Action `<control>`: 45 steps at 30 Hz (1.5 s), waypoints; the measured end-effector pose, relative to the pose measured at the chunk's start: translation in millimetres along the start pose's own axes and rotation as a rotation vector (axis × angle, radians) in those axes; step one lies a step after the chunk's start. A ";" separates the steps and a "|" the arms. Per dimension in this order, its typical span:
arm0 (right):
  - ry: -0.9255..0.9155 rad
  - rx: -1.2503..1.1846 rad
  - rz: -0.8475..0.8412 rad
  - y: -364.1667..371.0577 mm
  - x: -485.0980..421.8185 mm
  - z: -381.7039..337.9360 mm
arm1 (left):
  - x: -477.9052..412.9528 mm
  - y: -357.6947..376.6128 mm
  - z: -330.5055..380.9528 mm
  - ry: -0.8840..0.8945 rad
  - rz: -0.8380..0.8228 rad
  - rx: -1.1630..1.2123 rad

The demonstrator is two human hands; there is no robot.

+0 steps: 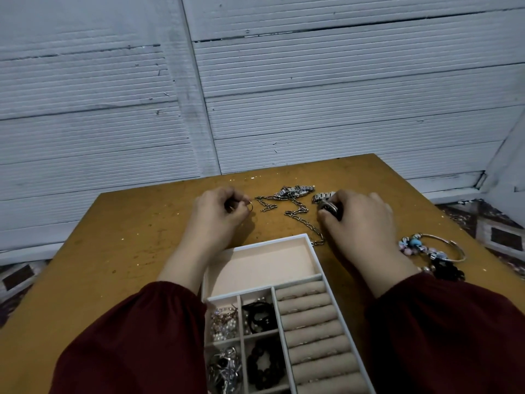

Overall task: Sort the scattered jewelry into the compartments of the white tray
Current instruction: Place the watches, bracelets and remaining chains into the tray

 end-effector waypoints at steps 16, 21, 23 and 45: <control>0.353 -0.977 0.115 -35.8 42.3 -13.3 | 73.9 -48.6 -4.4 -0.175 0.265 0.235; 0.516 -1.215 0.007 -34.3 57.5 -25.9 | 100.0 -59.6 -2.4 -0.216 0.262 0.268; 0.580 -1.297 -0.051 -32.8 60.3 -28.7 | 105.4 -63.9 -2.7 -0.214 0.275 0.255; 0.587 -1.158 -0.286 -13.2 65.2 -15.4 | 102.1 -67.0 -8.9 -0.216 0.281 0.221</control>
Point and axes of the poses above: each hand's wrist, its own x-axis away from the middle knuckle, its own y-axis out of the palm, z = x × y, the point moved 7 cm from there along -x, towards the middle knuckle, and after that the axes turned 14 degrees about z, right-handed, at the moved point
